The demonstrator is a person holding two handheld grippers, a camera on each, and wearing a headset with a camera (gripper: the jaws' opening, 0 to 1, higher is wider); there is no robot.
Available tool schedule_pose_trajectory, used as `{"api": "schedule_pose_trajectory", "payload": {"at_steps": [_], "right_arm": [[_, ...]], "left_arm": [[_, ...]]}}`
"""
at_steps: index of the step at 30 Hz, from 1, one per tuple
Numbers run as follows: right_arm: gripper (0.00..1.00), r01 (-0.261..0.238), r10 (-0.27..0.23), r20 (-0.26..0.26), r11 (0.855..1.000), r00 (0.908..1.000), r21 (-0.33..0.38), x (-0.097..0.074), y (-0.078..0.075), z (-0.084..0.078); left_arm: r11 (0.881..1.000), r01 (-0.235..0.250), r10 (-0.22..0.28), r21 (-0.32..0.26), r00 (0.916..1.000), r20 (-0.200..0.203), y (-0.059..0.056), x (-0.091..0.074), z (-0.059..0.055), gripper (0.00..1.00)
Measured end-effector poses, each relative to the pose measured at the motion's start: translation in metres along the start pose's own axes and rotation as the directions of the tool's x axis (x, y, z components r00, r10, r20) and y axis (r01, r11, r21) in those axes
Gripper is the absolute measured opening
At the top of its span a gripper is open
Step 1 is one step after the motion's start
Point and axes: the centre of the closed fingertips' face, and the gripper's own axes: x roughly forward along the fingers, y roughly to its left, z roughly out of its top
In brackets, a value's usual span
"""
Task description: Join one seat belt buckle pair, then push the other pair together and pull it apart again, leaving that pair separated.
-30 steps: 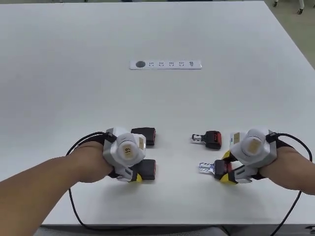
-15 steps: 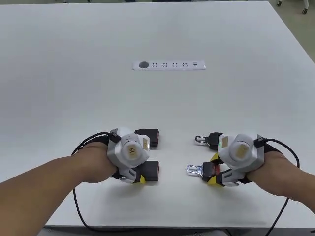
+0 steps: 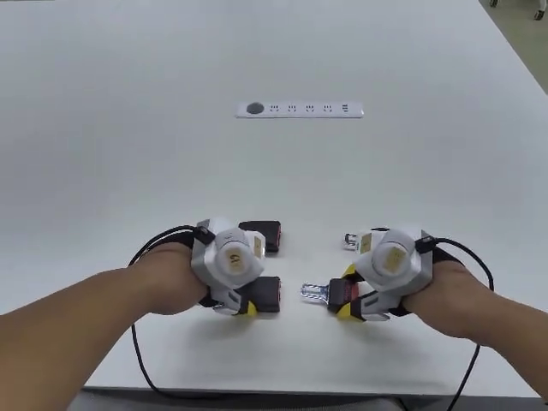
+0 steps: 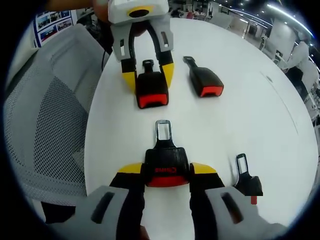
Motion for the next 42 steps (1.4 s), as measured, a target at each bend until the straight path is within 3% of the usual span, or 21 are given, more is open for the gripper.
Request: {"api": "schedule_pose_trajectory", "payload": {"at_steps": [14, 19, 23, 26, 35, 38, 42], "right_arm": [[0.33, -0.014, 0.014, 0.000, 0.998, 0.9999, -0.055, 0.015, 0.010, 0.025], [0.33, -0.020, 0.019, -0.019, 0.997, 0.9996, -0.074, 0.017, 0.008, 0.025], [0.33, -0.023, 0.024, 0.004, 0.998, 0.9997, -0.055, 0.015, 0.008, 0.031], [0.33, -0.024, 0.023, -0.015, 0.996, 0.9996, -0.090, 0.020, 0.010, 0.030], [0.33, -0.024, 0.026, 0.024, 0.997, 0.9994, -0.080, 0.020, 0.012, 0.040], [0.33, -0.022, 0.023, 0.009, 0.996, 0.9997, -0.085, 0.023, 0.011, 0.038], [0.32, -0.019, 0.021, 0.028, 0.997, 0.9994, -0.073, 0.024, 0.011, 0.038]], "left_arm": [[1.000, 0.002, -0.002, -0.008, 1.0000, -0.006, -0.001, 0.000, 0.000, 0.34], [1.000, 0.001, -0.001, -0.012, 1.0000, -0.005, -0.001, 0.000, 0.001, 0.34], [1.000, 0.002, -0.002, -0.011, 1.0000, -0.008, -0.001, 0.000, 0.001, 0.34], [1.000, 0.003, -0.003, -0.010, 1.0000, -0.008, -0.001, -0.001, 0.001, 0.34], [1.000, 0.009, -0.009, -0.003, 0.9999, -0.009, 0.000, -0.001, 0.001, 0.34], [1.000, 0.010, -0.010, -0.003, 0.9998, -0.015, -0.001, 0.000, 0.001, 0.34], [1.000, 0.013, -0.013, -0.002, 0.9997, -0.019, -0.001, 0.000, 0.000, 0.34]]}}
